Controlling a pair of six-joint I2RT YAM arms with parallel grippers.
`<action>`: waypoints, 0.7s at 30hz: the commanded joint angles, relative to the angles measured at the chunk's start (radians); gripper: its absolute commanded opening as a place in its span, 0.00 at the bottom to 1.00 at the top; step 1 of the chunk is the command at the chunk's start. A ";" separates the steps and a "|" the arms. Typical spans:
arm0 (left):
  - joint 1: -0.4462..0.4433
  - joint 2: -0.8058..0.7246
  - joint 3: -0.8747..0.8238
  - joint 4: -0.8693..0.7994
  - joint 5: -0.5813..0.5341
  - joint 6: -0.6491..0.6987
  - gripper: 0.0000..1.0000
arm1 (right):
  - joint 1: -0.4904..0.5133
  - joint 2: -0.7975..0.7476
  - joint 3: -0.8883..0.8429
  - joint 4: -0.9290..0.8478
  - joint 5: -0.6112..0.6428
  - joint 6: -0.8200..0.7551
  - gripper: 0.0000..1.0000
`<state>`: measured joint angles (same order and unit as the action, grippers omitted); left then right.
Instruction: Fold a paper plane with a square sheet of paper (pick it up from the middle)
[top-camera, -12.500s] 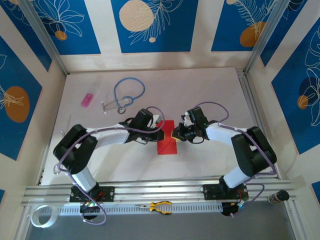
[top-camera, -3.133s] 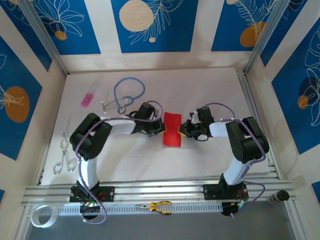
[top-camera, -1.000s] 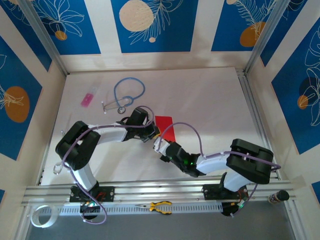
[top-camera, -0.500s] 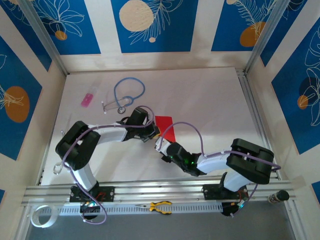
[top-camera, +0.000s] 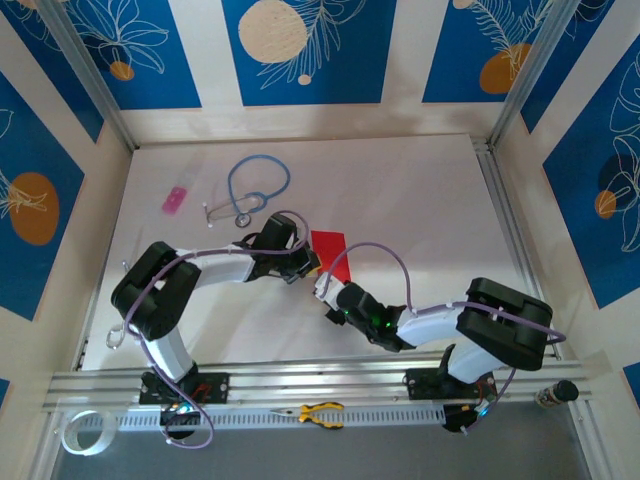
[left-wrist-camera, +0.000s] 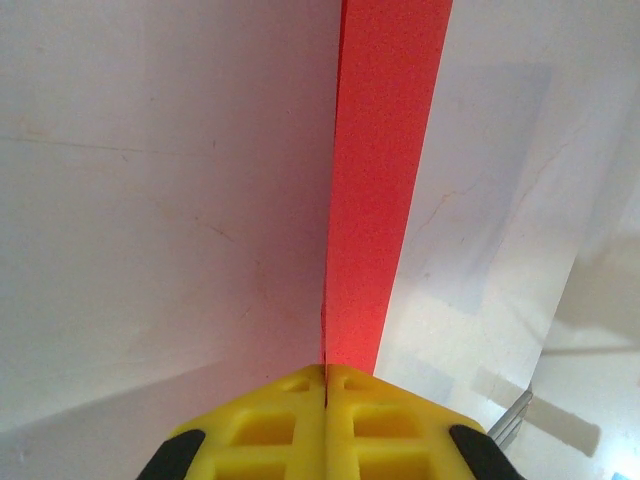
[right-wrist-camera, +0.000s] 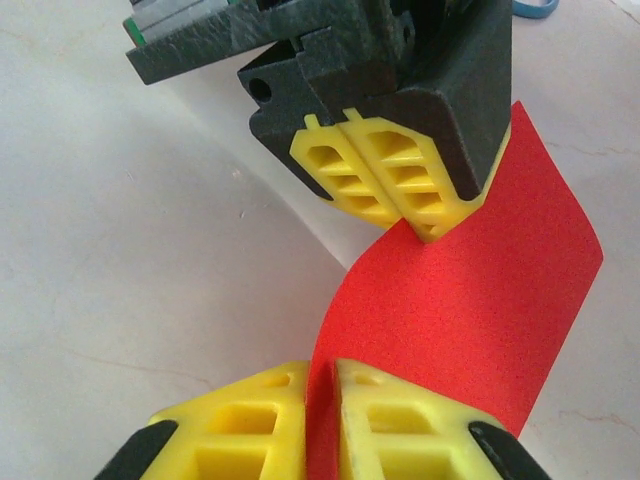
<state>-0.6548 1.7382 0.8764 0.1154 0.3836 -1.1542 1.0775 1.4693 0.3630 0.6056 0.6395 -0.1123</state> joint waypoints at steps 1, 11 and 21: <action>0.007 0.018 0.024 -0.017 -0.011 0.001 0.00 | -0.008 -0.024 -0.012 0.017 -0.015 0.026 0.15; 0.006 0.015 0.019 -0.018 -0.013 0.002 0.00 | -0.031 -0.053 -0.010 -0.021 -0.061 0.051 0.03; 0.009 -0.051 0.078 -0.220 -0.106 0.133 0.43 | -0.091 -0.114 0.016 -0.165 -0.288 0.126 0.01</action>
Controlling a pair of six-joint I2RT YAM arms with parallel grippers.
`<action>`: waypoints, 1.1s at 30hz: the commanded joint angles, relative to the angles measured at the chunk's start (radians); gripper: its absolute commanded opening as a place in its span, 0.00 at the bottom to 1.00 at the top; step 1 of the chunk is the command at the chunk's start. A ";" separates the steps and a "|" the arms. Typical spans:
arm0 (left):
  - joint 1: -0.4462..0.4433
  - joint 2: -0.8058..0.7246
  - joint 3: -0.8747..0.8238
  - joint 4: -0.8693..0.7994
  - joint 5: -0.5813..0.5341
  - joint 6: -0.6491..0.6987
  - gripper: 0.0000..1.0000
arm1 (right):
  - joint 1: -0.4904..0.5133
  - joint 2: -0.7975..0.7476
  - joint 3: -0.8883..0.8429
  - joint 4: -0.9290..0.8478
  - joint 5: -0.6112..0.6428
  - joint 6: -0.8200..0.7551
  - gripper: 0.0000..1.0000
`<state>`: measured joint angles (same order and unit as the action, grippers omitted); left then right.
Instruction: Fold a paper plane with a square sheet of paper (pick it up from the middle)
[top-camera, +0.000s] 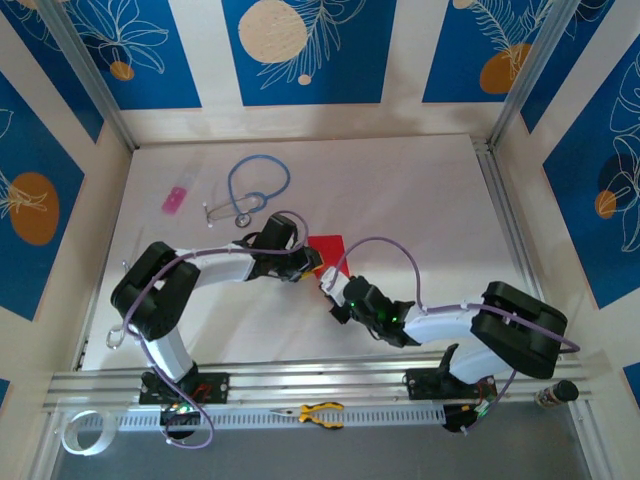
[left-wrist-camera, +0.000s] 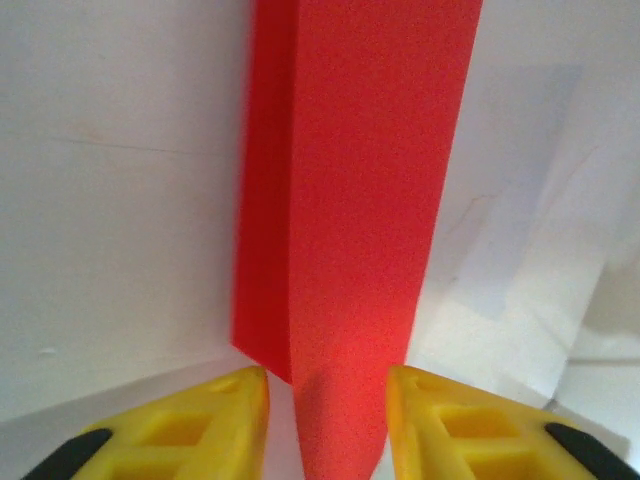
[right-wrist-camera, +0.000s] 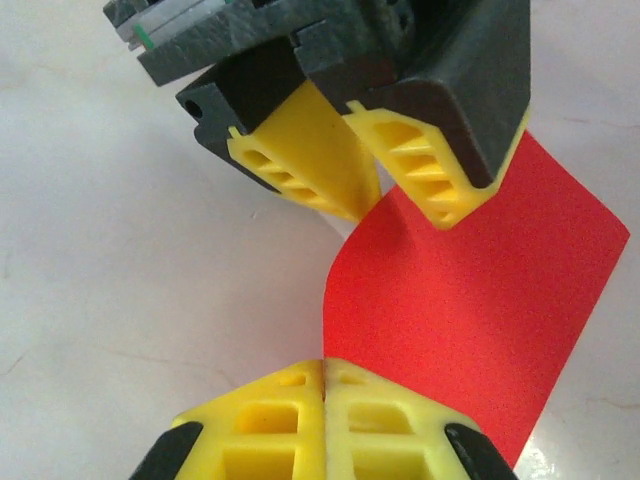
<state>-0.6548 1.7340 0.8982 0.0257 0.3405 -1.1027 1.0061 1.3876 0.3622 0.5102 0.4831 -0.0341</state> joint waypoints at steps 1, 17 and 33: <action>0.009 -0.059 0.086 -0.193 -0.090 0.121 0.45 | -0.030 -0.039 0.024 -0.090 -0.168 0.061 0.01; 0.090 0.084 0.339 -0.217 0.144 0.324 0.19 | -0.223 -0.012 0.121 -0.215 -0.699 0.307 0.02; 0.078 0.288 0.390 -0.251 0.174 0.390 0.06 | -0.294 0.092 0.141 -0.160 -0.785 0.427 0.01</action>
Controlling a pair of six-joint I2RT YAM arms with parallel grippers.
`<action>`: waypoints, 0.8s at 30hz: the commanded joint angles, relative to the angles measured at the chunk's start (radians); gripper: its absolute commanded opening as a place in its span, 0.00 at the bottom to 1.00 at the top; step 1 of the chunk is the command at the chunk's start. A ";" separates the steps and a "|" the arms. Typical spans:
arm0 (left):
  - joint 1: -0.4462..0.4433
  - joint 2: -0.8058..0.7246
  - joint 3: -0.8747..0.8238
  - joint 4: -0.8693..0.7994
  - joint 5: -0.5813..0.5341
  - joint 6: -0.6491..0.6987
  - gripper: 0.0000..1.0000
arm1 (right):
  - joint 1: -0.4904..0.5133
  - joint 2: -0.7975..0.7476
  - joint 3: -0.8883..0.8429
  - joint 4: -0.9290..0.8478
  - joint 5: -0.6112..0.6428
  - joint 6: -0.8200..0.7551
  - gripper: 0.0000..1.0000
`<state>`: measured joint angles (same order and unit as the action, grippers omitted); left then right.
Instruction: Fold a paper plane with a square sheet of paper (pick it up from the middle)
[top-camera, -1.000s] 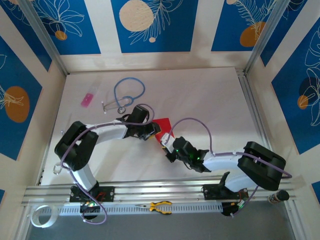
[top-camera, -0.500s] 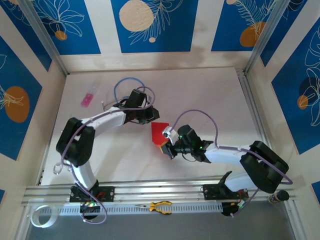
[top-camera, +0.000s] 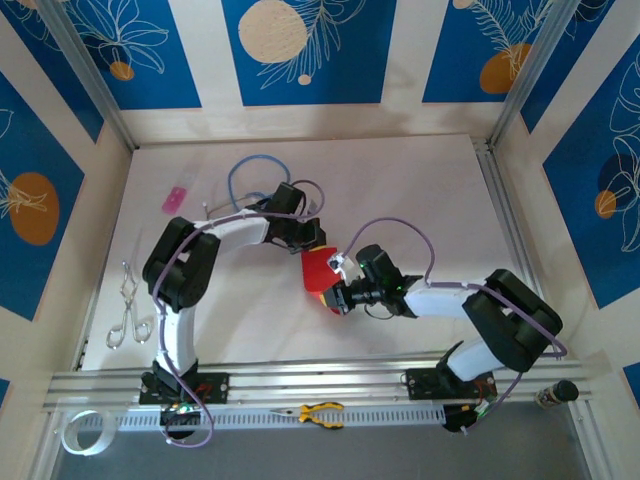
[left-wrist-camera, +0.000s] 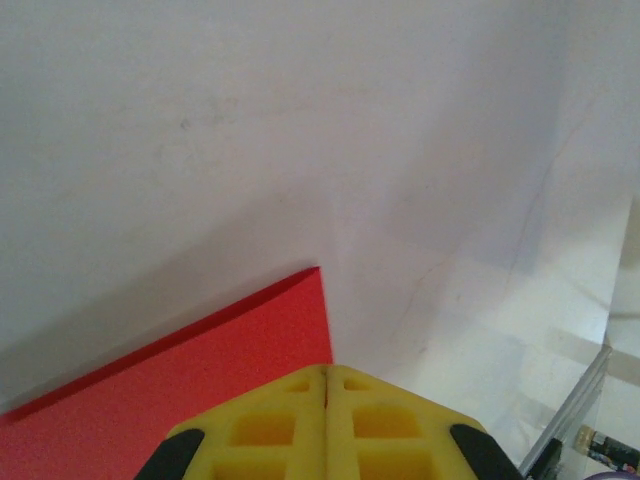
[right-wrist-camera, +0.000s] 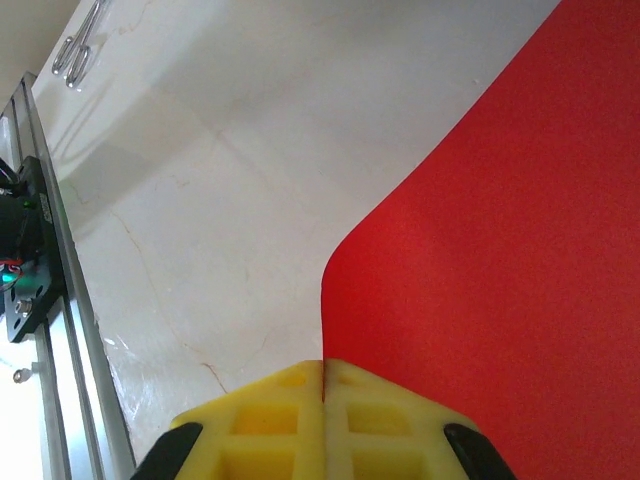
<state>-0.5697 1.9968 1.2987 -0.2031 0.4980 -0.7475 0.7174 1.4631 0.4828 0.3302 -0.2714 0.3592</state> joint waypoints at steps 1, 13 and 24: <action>-0.010 0.034 -0.010 -0.032 0.010 0.045 0.05 | -0.007 0.022 0.022 0.021 -0.027 0.040 0.01; -0.023 0.118 0.045 -0.135 -0.011 0.153 0.04 | -0.017 0.040 0.034 0.008 0.061 0.066 0.01; -0.024 0.123 0.057 -0.150 -0.018 0.165 0.04 | -0.033 0.058 0.050 -0.036 0.135 0.054 0.02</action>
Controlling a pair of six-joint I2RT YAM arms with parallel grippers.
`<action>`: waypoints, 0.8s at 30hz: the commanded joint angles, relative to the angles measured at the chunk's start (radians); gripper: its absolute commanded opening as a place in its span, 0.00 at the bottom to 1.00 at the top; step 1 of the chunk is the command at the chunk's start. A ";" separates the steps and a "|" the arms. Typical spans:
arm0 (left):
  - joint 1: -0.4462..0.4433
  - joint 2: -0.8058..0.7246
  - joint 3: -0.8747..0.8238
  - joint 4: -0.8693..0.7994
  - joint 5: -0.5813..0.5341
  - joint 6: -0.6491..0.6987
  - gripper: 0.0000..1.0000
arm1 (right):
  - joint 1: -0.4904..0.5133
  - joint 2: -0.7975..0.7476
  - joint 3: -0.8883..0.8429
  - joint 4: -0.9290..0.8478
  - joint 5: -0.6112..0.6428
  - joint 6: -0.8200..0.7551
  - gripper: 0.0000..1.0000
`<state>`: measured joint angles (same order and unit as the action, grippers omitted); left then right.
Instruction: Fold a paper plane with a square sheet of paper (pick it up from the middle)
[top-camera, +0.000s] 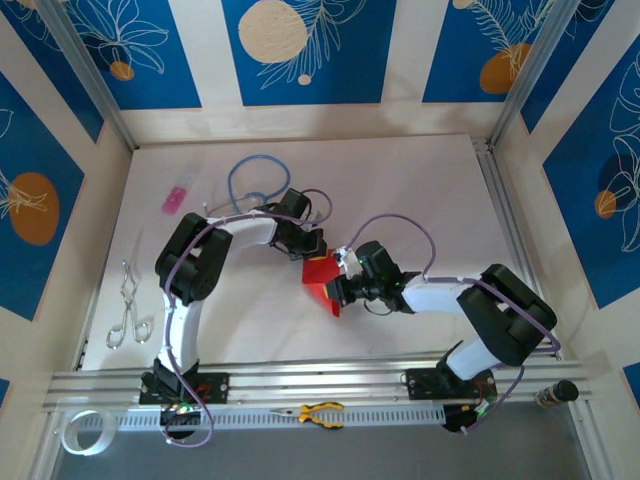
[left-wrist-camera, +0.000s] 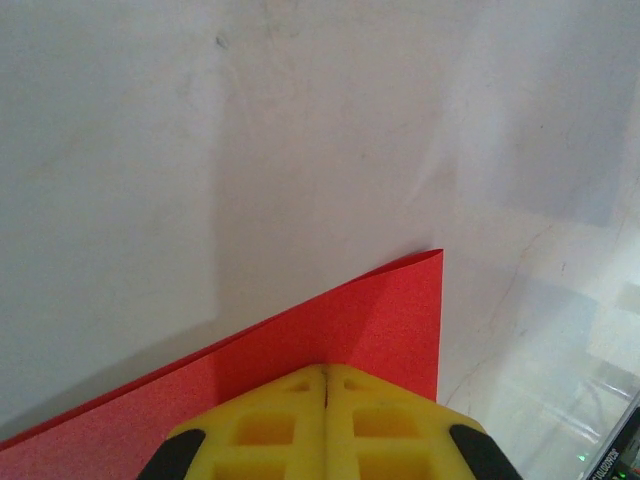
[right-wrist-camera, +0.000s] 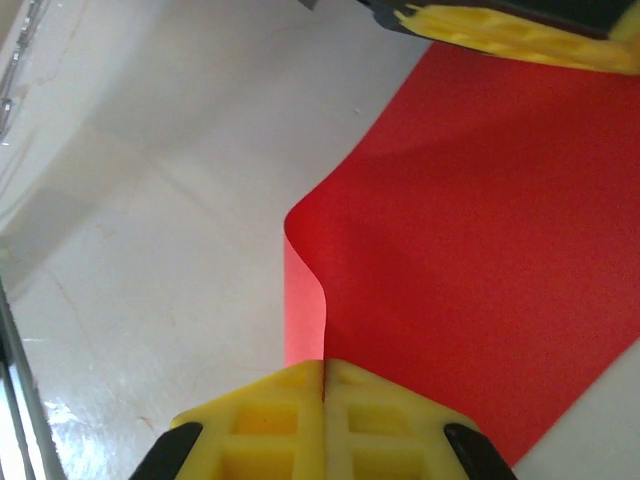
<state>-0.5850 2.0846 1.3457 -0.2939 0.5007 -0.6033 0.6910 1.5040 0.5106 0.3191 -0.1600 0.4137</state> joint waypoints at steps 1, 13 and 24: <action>-0.010 0.032 0.010 -0.059 -0.022 0.022 0.04 | -0.007 0.021 0.025 -0.026 0.025 -0.001 0.01; -0.010 0.026 0.013 -0.073 -0.037 0.028 0.03 | -0.014 0.053 0.075 -0.108 0.106 -0.017 0.02; -0.010 0.023 0.004 -0.062 -0.034 0.014 0.02 | -0.013 0.060 0.082 -0.123 0.124 -0.010 0.02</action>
<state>-0.5873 2.0846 1.3495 -0.3042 0.4934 -0.5934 0.6819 1.5562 0.5762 0.2127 -0.0475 0.4099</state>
